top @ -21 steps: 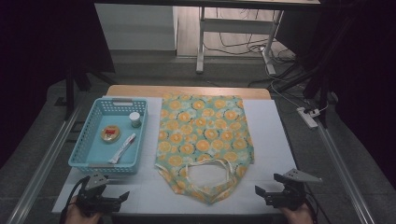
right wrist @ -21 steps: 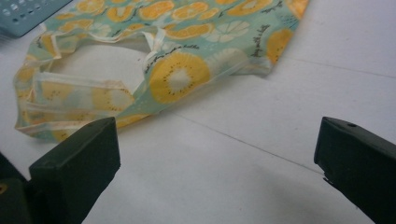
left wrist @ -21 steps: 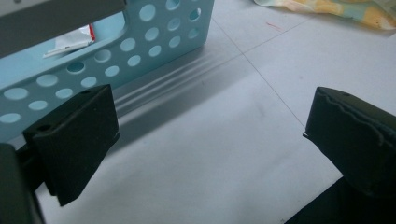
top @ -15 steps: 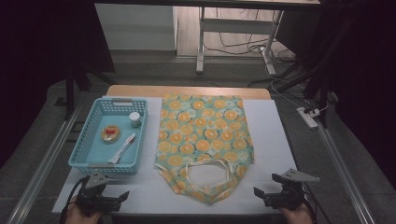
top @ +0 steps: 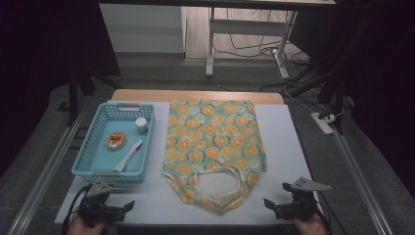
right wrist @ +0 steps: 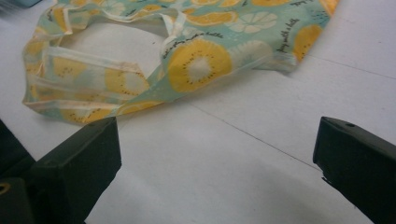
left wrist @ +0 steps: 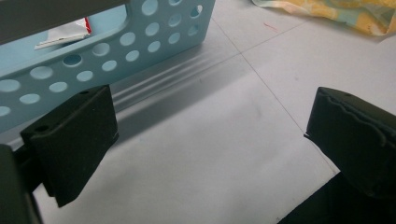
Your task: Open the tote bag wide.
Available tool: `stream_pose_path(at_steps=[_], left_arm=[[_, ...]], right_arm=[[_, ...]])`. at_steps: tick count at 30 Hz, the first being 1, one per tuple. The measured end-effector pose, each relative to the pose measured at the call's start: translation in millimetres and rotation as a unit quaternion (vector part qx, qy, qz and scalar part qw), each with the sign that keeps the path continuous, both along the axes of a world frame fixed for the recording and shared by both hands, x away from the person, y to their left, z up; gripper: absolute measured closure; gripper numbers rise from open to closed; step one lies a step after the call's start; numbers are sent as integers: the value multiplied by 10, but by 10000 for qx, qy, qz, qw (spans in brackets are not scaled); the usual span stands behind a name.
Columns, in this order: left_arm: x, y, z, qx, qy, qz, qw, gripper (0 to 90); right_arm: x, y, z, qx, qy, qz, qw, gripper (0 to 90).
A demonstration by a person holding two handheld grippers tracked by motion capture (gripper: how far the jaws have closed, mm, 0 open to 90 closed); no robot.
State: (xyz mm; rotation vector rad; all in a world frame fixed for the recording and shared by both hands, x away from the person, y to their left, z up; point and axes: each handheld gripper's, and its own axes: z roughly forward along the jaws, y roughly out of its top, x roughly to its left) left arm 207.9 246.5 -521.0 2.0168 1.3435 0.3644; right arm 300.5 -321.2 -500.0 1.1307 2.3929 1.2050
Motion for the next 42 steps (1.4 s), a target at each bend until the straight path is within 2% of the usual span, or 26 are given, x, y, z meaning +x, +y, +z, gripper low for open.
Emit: stream_pose_path(at_steps=[11, 15, 17, 20, 24, 29, 32, 36, 42], left_arm=[[-17, 21, 3, -88, -35, -30, 10000, 11], [-17, 21, 2, -83, -35, -22, 10000, 11], [-16, 21, 2, -87, -31, -19, 10000, 11], [-18, 21, 2, -94, -39, -12, 9999, 11], [-21, 22, 3, -98, -47, -25, 9999, 9], [-19, 22, 3, -98, -44, -24, 9999, 8], [-21, 21, 2, -94, -42, -20, 9999, 8], [-21, 24, 1, -112, -45, -27, 9999, 8], [-19, 28, 1, -119, -38, -37, 9999, 8]], right_arm=[[-1, 14, 9, -100, -79, -166, 9998, 0], [3, 23, 12, -68, -15, -184, 9998, 0], [-2, 45, 31, -163, -61, -156, 9997, 0], [-8, 69, 60, -109, -116, -129, 9998, 0], [-3, 93, 70, -2, -59, -89, 9999, 0], [0, 111, 83, 57, -166, -51, 9998, 0], [5, 153, 104, 108, -265, 61, 9996, 0], [23, 199, 101, 33, -245, 105, 9996, 0], [51, 315, 74, -95, -182, 334, 9992, 0]])
